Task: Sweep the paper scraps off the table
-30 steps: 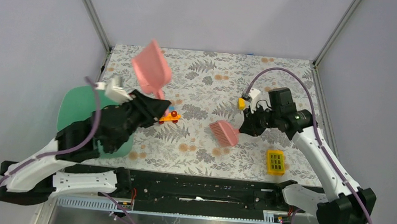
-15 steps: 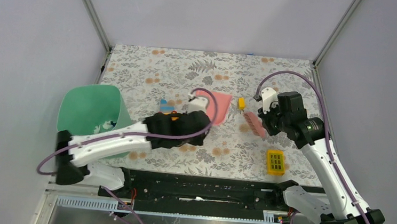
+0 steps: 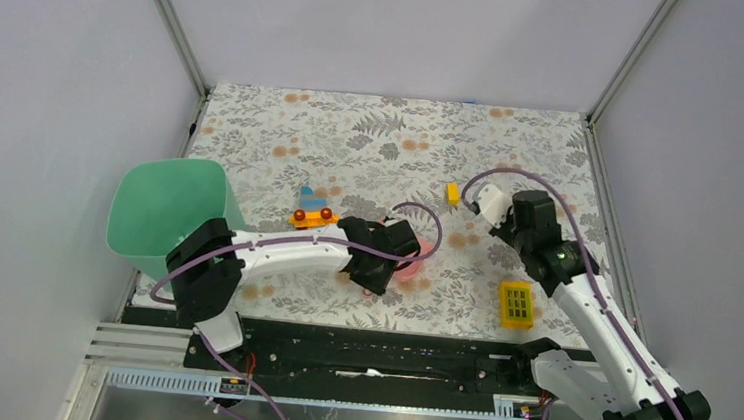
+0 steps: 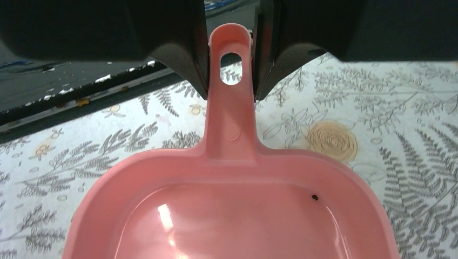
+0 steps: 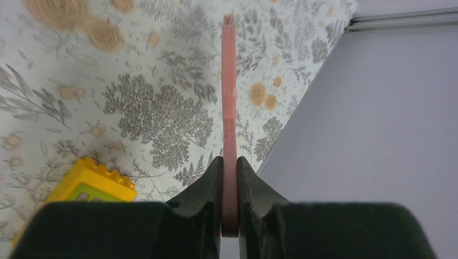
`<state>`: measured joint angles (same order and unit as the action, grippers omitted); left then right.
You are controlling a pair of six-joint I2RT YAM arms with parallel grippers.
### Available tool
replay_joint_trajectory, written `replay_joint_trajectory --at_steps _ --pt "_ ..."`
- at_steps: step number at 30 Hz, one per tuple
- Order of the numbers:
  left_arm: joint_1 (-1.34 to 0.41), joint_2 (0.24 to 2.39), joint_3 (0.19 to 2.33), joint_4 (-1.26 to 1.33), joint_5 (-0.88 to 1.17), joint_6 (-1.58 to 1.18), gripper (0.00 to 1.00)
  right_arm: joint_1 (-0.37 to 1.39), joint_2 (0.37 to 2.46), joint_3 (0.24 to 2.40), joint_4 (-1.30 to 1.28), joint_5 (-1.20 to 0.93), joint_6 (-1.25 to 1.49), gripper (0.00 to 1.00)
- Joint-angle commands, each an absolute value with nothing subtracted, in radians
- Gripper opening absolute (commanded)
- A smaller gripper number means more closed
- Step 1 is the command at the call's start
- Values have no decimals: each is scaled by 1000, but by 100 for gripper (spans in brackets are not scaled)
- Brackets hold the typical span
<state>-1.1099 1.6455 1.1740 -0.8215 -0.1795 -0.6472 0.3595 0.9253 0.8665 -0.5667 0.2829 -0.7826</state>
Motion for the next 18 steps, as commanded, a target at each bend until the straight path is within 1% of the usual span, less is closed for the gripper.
replay_joint_trajectory --at_steps 1,4,6,9,11,14,16,18 --pt "-1055 1669 1171 -677 -90 -595 17 356 950 716 -339 365 -959 3" --pt "-1026 1721 1205 -678 -78 -563 20 356 960 639 -253 339 -977 3" --pt "-1019 1757 1232 -679 -81 -545 22 357 956 622 -242 310 -965 3" --pt "-1003 1812 1277 -680 -69 -529 23 358 932 635 -310 211 -906 8" --pt "-997 1844 1302 -679 -66 -527 26 359 905 652 -412 96 -875 11" --pt "-990 1874 1330 -672 -58 -529 32 362 866 660 -544 -116 -869 20" --pt "-987 1884 1346 -672 -51 -526 36 361 851 659 -617 -209 -879 32" --pt "-984 1884 1353 -672 -43 -526 38 362 842 644 -633 -246 -861 42"
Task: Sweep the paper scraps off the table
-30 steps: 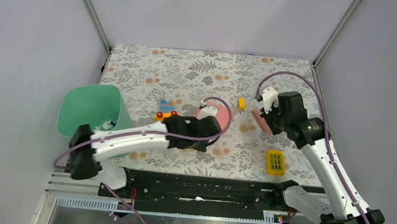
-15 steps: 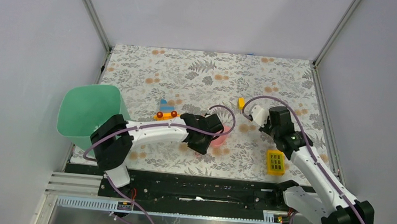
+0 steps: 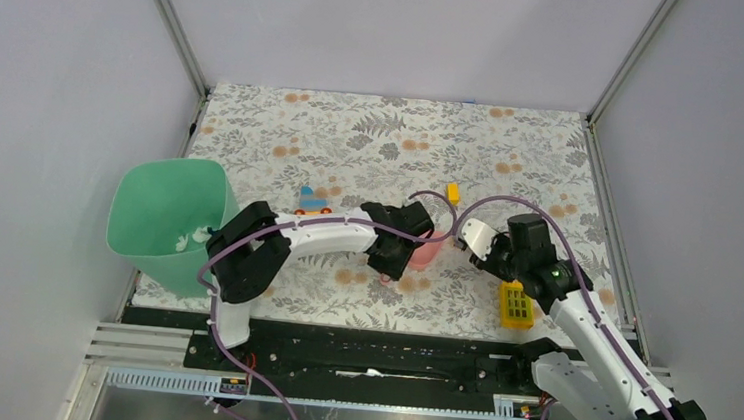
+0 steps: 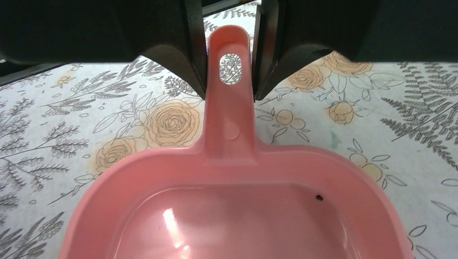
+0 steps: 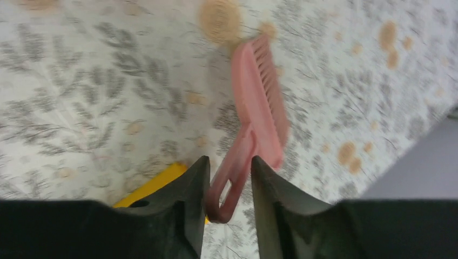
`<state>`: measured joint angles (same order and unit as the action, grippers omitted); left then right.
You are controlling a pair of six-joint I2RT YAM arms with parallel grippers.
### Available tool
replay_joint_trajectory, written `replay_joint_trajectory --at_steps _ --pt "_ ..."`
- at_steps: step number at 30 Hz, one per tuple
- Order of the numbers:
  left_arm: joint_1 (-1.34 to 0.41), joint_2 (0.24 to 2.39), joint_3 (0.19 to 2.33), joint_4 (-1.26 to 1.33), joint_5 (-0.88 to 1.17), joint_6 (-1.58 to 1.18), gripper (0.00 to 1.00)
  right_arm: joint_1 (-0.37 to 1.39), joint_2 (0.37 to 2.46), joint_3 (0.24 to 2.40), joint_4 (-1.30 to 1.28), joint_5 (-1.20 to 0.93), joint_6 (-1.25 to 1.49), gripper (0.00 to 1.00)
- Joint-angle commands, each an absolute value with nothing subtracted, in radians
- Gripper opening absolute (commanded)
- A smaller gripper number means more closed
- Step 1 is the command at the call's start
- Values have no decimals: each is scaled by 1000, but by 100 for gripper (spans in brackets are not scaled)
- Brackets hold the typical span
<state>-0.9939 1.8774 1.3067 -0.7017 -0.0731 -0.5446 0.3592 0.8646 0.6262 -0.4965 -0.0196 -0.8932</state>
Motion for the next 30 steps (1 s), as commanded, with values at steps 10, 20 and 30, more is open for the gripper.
replay_joint_trajectory --at_steps 10,20,30 --pt "-983 1778 1308 -678 -7 -547 42 361 897 709 -699 -371 -738 64" --pt "-984 1556 1261 -675 -91 -492 61 360 930 861 -644 -435 -467 91" --pt "-971 1242 981 -200 -375 -224 99 326 1074 919 -340 -154 -118 100"
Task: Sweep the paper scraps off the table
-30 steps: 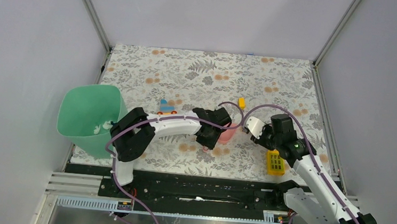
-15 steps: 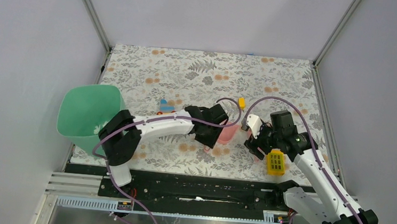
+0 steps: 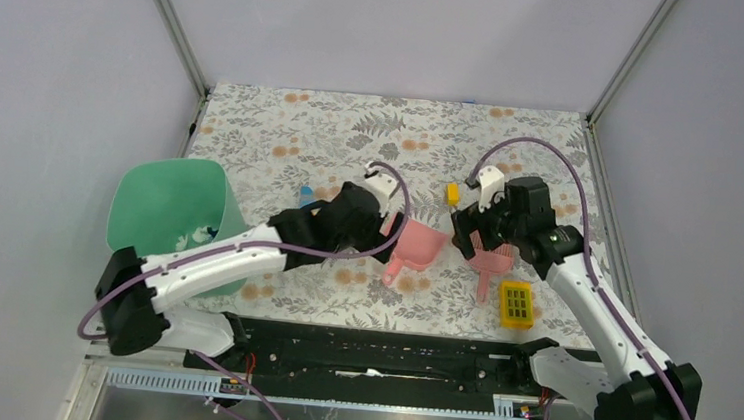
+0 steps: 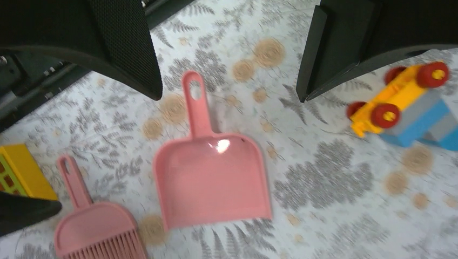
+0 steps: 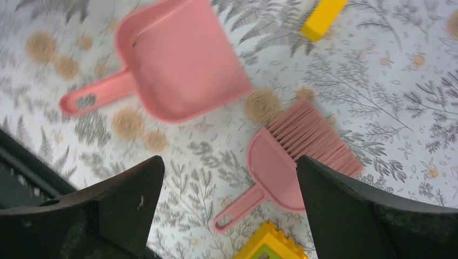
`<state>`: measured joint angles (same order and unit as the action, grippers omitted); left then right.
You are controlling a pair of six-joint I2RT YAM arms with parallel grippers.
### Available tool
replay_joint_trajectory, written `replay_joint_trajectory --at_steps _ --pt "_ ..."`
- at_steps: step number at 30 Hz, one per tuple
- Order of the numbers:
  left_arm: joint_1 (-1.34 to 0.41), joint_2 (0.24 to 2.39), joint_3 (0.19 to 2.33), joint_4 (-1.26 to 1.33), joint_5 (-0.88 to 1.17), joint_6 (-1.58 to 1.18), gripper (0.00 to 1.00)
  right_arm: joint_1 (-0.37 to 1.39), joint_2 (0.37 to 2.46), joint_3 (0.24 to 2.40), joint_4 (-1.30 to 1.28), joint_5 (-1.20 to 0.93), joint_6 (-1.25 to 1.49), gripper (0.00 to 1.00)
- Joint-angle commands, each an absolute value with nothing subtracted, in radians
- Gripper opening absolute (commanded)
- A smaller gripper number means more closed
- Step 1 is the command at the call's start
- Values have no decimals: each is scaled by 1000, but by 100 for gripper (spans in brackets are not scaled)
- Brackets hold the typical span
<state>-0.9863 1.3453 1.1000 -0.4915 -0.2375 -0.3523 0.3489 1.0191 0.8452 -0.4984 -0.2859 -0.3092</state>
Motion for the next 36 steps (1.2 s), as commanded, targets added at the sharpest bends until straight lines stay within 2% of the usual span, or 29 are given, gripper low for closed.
replay_joint_trajectory --at_steps 1,6,9,12,15,19,36 --pt "-955 1221 945 -145 -375 -236 99 311 1086 929 -317 -152 -84 100" --pt "-773 1239 975 -105 -162 -368 99 127 1090 874 -98 -202 106 100" --pt "-762 1296 1037 -99 -186 -319 99 59 1079 817 42 -183 180 100" --pt "-762 1335 1016 -37 -199 -276 99 16 1077 788 77 -219 212 100" --pt "-761 1315 922 62 -147 -267 99 7 1076 790 48 -99 222 100" --pt "-763 1296 915 47 -164 -235 99 6 1048 788 45 -7 228 100" --pt "-766 1304 924 26 -69 -186 99 7 997 759 77 -132 146 100"
